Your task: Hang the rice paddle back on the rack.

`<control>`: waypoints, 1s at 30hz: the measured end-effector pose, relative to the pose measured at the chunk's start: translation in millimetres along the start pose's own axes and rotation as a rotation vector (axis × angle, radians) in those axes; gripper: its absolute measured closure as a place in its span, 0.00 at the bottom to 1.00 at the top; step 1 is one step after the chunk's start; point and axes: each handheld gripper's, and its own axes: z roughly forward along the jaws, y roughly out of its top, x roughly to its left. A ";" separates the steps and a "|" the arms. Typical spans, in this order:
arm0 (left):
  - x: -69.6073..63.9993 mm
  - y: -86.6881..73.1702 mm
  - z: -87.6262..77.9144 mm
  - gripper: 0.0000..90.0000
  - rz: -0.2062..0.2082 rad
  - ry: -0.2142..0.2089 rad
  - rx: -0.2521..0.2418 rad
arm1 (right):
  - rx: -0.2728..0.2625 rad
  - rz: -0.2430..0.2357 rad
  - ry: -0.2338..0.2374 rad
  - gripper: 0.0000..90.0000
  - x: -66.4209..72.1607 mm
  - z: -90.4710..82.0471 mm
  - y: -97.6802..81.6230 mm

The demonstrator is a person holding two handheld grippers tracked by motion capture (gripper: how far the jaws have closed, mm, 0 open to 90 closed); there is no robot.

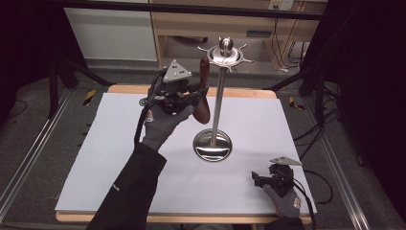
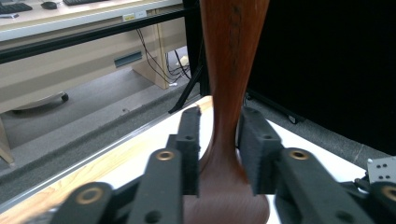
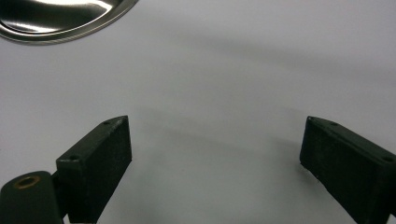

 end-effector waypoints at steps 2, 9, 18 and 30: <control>0.5 -3.6 -3.0 0.69 0.004 -0.001 -0.013 | 0.002 0.002 -0.003 0.10 -0.1 0.0 0.0; 1.2 -25.4 -20.5 0.54 -0.024 -0.019 -0.008 | 0.003 0.001 -0.006 0.10 -0.7 -0.6 -1.0; 7.2 -72.1 -39.5 0.48 -0.063 -0.010 0.030 | 0.006 -0.005 -0.013 0.10 -1.1 -0.1 -1.8; 23.1 -155.5 -56.8 0.45 -0.143 0.036 0.092 | 0.020 0.005 -0.023 0.10 -2.6 1.6 -3.5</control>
